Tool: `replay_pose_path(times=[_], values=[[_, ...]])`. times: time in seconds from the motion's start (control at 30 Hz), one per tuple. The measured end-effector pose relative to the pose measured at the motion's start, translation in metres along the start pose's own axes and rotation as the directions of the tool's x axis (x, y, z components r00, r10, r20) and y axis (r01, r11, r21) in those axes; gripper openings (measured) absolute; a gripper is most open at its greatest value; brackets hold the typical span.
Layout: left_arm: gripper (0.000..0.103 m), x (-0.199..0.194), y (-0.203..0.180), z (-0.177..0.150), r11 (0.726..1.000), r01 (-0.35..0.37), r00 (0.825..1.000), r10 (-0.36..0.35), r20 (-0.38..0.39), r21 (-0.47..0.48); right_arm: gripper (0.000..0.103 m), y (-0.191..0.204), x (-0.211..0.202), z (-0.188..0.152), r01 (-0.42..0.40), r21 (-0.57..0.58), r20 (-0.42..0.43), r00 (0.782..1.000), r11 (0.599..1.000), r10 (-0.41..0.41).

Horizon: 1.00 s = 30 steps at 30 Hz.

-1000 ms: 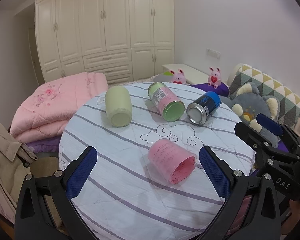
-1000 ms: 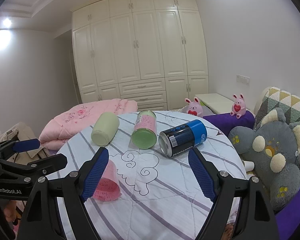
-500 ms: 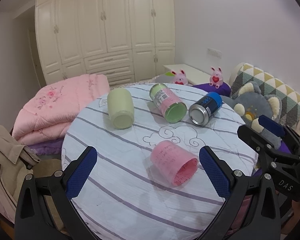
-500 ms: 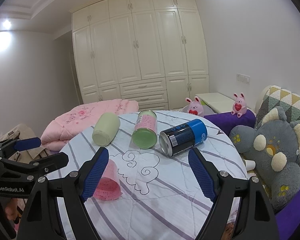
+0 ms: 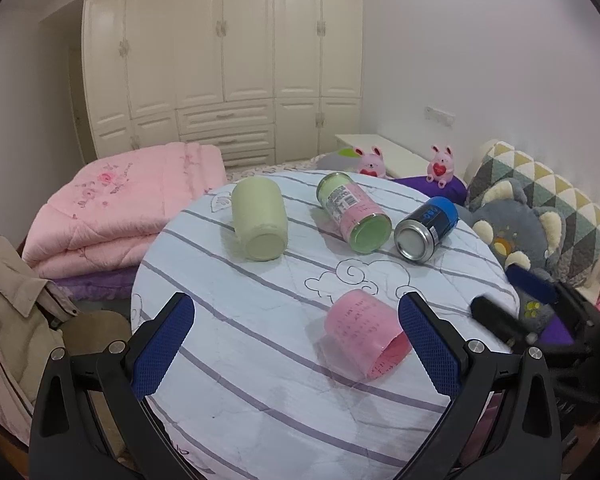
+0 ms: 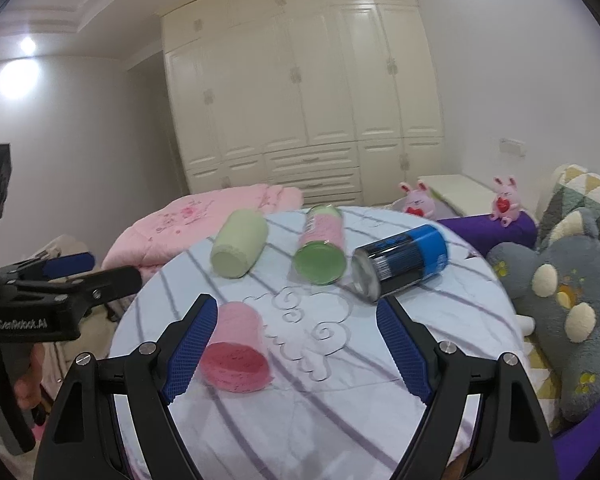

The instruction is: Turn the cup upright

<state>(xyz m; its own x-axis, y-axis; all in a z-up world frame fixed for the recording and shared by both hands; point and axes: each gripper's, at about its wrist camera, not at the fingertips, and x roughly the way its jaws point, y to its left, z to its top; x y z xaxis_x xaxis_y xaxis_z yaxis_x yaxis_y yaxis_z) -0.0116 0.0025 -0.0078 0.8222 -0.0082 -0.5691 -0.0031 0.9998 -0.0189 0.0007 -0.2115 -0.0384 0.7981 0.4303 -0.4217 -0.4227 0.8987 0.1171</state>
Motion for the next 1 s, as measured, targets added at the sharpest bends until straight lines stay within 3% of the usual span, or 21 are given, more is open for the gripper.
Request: replay_pose_path(times=[0.2, 0.53, 1.0], values=[[0.103, 0.007, 0.008, 0.001, 1.0, 0.002, 1.0, -0.002, -0.01, -0.022, 0.083, 0.02, 0.023, -0.009, -0.075, 0.009, -0.083, 0.994, 0.997, 0.076], [0.103, 0.019, 0.018, -0.001, 0.999, 0.014, 0.999, -0.016, -0.038, -0.029, 0.083, 0.036, 0.045, -0.019, -0.102, -0.043, -0.162, 0.982, 0.994, 0.094], [0.103, 0.034, 0.034, -0.003, 1.0, 0.02, 0.997, -0.022, -0.079, -0.023, 0.083, 0.044, 0.097, -0.028, -0.185, -0.021, -0.273, 0.946, 0.982, 0.173]])
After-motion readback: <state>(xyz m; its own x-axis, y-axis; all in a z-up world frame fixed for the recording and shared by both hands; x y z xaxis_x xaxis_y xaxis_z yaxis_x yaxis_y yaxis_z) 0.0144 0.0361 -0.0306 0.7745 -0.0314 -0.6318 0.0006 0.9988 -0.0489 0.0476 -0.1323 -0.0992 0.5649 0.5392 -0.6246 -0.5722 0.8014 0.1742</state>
